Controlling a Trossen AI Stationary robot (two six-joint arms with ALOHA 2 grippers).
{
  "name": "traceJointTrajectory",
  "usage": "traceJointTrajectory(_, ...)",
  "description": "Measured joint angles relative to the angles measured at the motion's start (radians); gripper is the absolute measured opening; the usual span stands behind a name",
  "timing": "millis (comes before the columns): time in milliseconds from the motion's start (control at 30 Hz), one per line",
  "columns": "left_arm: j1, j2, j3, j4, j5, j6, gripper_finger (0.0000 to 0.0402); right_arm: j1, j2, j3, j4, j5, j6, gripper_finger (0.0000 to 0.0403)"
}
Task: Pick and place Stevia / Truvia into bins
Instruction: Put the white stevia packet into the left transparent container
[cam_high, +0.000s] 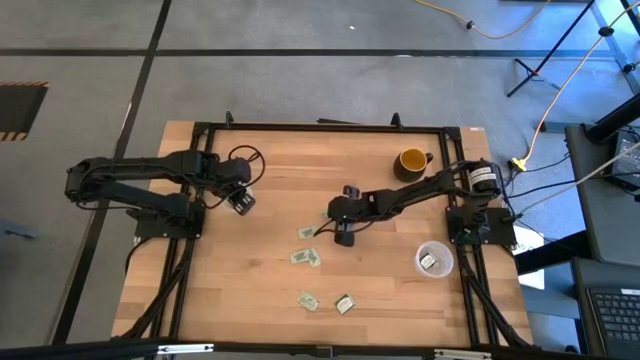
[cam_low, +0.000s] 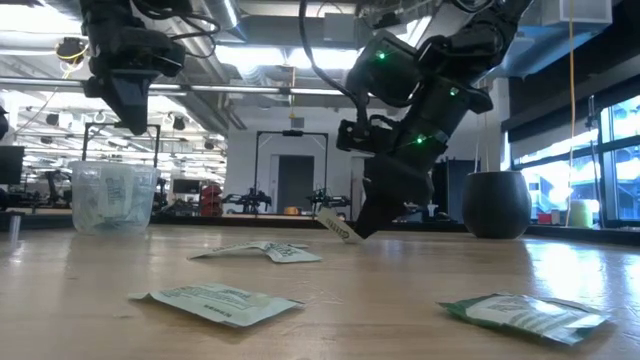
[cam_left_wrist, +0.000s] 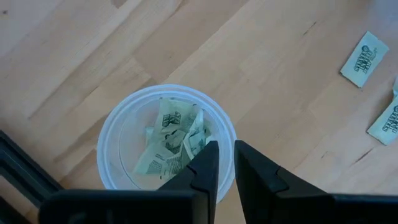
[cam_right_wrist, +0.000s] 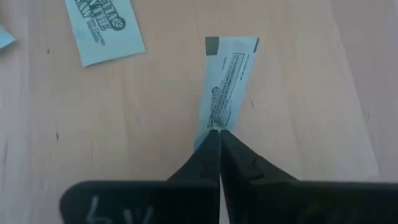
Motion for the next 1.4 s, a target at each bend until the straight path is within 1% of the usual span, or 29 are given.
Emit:
traceJointTrajectory(133,0.000,0.000,0.000,0.062,0.004,0.043,0.0045,0.000,-0.026,-0.001,-0.016,-0.002,-0.005,0.0002)
traceJointTrajectory(200,0.000,0.000,0.000,0.120,0.015,0.083,0.0045,0.000,-0.048,0.005,-0.003,0.000,-0.011,0.0002)
traceJointTrajectory(267,-0.004,0.000,0.000,0.191,0.026,0.165,0.0045,0.000,-0.070,0.006,0.002,0.002,-0.028,0.0001)
traceJointTrajectory(333,-0.020,0.005,0.000,0.263,0.040,0.295,0.0048,0.000,-0.090,0.006,-0.002,-0.002,-0.033,0.0001)
traceJointTrajectory(400,-0.045,0.012,0.000,0.338,0.054,0.431,0.0055,0.000,-0.119,0.006,0.003,-0.049,-0.034,0.0001)
traceJointTrajectory(467,-0.073,0.021,0.000,0.410,0.075,0.555,0.0065,-0.001,-0.144,0.007,0.013,-0.122,-0.034,0.0001)
traceJointTrajectory(533,-0.107,0.036,0.000,0.482,0.090,0.646,0.0076,0.000,-0.158,0.007,0.033,-0.190,-0.034,0.0001)
traceJointTrajectory(600,-0.141,0.059,0.000,0.550,0.093,0.700,0.0088,0.001,-0.169,0.006,0.058,-0.258,-0.032,0.0001)
traceJointTrajectory(700,-0.185,0.108,0.000,0.634,0.094,0.717,0.0109,0.001,-0.174,0.008,0.110,-0.353,-0.031,0.0001)
traceJointTrajectory(767,-0.208,0.150,0.000,0.676,0.094,0.718,0.0123,0.006,-0.174,0.008,0.146,-0.382,-0.031,0.0000)
traceJointTrajectory(900,-0.239,0.233,0.000,0.723,0.093,0.736,0.0148,0.007,-0.174,0.008,0.182,-0.394,-0.032,0.0000)
traceJointTrajectory(1033,-0.251,0.290,0.000,0.801,0.091,0.727,0.0162,0.007,-0.174,0.008,0.190,-0.396,-0.031,0.0000)
traceJointTrajectory(1200,-0.263,0.331,0.000,0.906,0.087,0.759,0.0163,0.007,-0.174,0.008,0.197,-0.404,-0.028,0.0000)
traceJointTrajectory(1400,-0.262,0.339,0.000,0.906,0.066,0.774,0.0164,0.008,-0.174,0.008,0.200,-0.413,-0.029,0.0000)
